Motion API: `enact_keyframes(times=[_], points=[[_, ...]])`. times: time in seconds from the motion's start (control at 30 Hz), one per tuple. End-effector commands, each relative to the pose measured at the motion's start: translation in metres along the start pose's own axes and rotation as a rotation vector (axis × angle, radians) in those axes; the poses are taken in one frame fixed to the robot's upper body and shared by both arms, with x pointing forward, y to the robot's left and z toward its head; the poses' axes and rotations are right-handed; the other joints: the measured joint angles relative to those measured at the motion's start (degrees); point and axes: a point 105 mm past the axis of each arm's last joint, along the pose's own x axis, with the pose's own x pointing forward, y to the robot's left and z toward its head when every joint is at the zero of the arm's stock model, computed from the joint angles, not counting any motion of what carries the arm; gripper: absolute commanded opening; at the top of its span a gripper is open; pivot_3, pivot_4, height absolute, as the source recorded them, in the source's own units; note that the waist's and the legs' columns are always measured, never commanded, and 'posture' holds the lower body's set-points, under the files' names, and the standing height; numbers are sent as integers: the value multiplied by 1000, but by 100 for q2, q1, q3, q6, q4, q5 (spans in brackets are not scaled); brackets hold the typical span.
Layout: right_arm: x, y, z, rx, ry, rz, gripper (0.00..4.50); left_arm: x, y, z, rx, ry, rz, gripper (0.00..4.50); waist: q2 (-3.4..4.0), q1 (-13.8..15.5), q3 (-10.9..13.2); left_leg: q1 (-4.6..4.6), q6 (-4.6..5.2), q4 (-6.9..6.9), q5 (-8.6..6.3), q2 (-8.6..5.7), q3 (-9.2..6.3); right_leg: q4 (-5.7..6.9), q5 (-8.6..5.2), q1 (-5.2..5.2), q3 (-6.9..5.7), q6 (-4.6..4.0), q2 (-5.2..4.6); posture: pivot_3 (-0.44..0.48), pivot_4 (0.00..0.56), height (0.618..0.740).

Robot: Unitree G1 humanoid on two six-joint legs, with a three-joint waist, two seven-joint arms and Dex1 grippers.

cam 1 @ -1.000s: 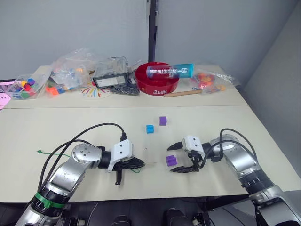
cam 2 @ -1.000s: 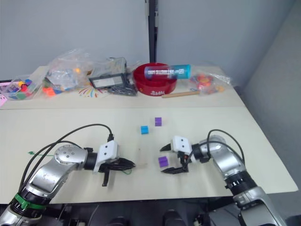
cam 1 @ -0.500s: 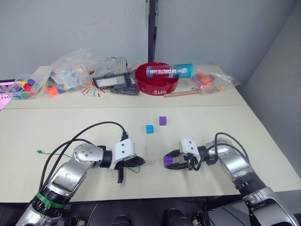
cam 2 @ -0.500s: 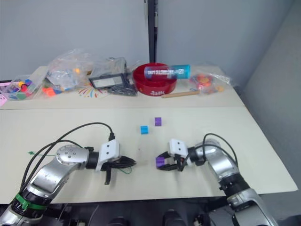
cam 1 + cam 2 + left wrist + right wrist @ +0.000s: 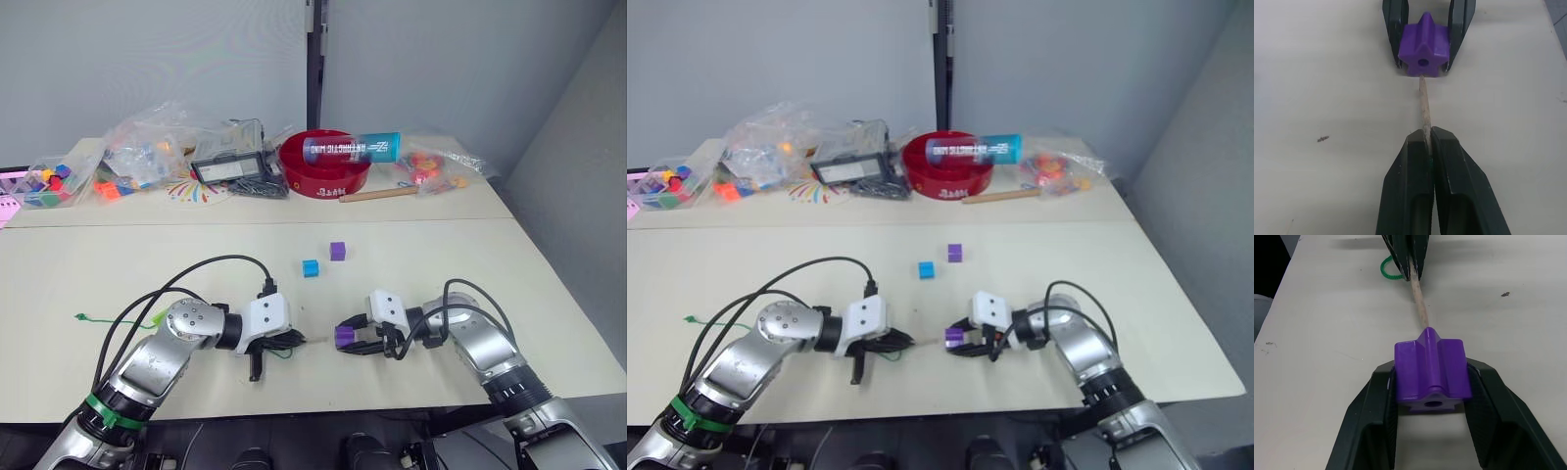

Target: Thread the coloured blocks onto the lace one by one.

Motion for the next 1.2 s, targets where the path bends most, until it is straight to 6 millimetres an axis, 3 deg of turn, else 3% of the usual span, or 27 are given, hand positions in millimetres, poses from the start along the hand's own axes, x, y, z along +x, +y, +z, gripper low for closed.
enact_keyframes(times=[0.03,0.53,1.2], points=[[1,2,4,-16,4,3,1374,0,0,2,43,24,-9,0,0,1,0,0,0,0,0,0,0,0,0,0,0,0,0,0,150,731],[6,9,8,-29,15,21,1374,7,7,33,86,31,-19,0,0,1,0,0,0,0,0,0,-1,0,0,1,0,0,1,0,150,731],[8,6,9,-17,26,-7,1374,7,1,29,69,79,-53,0,0,1,0,0,0,0,0,0,-1,-1,0,1,0,0,1,0,150,731]])
